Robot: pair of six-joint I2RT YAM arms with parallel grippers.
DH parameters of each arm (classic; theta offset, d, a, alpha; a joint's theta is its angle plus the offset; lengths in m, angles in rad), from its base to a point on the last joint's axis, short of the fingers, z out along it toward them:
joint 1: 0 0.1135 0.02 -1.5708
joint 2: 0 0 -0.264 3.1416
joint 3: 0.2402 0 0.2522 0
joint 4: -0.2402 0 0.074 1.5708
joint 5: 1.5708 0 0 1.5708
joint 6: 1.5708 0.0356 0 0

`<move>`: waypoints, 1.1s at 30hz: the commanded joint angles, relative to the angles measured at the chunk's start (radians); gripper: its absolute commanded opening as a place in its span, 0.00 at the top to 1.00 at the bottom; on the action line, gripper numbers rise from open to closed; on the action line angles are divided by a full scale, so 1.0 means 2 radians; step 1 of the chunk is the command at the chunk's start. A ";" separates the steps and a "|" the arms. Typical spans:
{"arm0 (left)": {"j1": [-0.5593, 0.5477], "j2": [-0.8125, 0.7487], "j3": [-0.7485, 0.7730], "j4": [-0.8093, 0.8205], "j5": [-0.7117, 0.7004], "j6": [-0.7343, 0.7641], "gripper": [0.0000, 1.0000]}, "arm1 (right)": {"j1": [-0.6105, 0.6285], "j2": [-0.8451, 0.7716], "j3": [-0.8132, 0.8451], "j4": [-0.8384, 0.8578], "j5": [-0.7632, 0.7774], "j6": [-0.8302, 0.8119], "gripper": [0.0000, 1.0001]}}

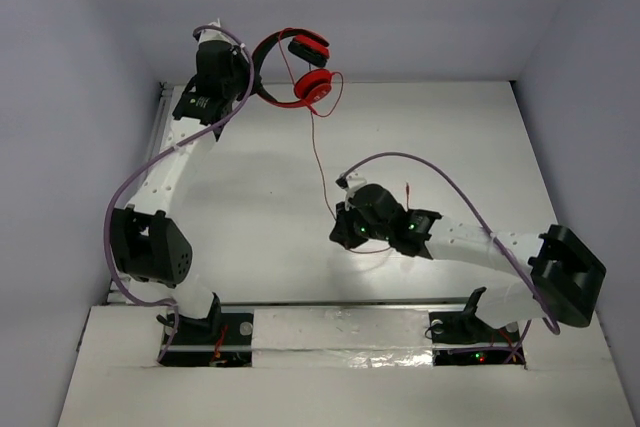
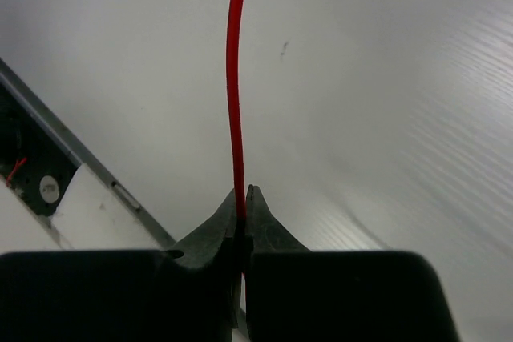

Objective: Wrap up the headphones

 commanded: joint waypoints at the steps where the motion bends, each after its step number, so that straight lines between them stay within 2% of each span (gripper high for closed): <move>1: -0.007 -0.004 0.005 0.046 -0.057 0.007 1.00 | 0.010 -0.020 0.056 -0.068 0.026 -0.017 1.00; 6: -0.031 0.004 -0.023 0.051 -0.098 0.018 1.00 | 0.032 -0.015 0.130 -0.168 0.045 -0.051 1.00; 21: -0.125 0.023 -0.111 0.050 -0.178 0.066 1.00 | 0.032 -0.009 0.280 -0.318 0.116 -0.107 1.00; 25: -0.151 0.019 -0.136 0.057 -0.177 0.078 1.00 | 0.032 0.000 0.312 -0.339 0.151 -0.130 1.00; 33: -0.184 -0.011 -0.168 0.049 -0.111 0.117 1.00 | 0.032 0.020 0.333 -0.350 0.197 -0.153 1.00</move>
